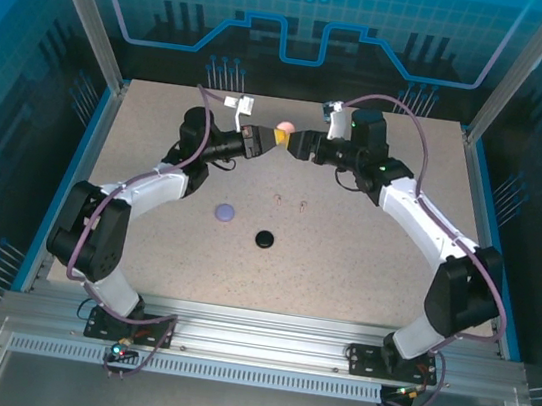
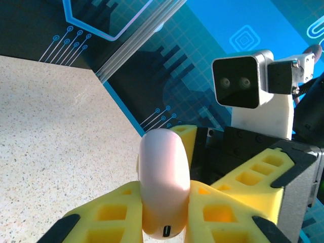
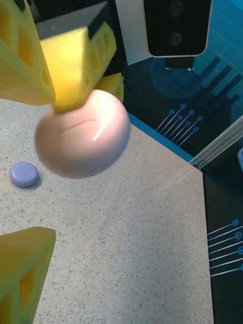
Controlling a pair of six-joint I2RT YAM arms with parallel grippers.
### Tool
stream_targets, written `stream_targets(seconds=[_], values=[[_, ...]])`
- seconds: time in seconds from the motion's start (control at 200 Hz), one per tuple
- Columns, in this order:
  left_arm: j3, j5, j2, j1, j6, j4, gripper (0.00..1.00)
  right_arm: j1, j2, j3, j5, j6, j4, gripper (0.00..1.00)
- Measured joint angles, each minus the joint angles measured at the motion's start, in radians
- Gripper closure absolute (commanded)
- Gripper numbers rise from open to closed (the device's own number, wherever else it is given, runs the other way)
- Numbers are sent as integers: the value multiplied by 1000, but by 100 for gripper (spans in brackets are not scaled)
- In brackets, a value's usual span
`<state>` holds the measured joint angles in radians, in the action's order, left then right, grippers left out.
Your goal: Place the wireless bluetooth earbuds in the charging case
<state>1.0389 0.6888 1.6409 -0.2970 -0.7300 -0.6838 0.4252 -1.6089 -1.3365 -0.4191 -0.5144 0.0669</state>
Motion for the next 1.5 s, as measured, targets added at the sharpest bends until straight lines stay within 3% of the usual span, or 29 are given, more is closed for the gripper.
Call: stream_targets(seconds=[0.335,0.695,1.025,1.501], values=[[0,7,-10,16,20,71,100,-13,-49,-1,-4,-23,-55,45],[0,51,-58,10,31,65,100,-75,-38,70,20,-72,-102,44],[0,110,-51,10,2,-25,100,-76,27,84,-114,-84,-158,48],[0,129,-37,12,-29,-58,100,-65,5,84,-166,-92,-169,56]])
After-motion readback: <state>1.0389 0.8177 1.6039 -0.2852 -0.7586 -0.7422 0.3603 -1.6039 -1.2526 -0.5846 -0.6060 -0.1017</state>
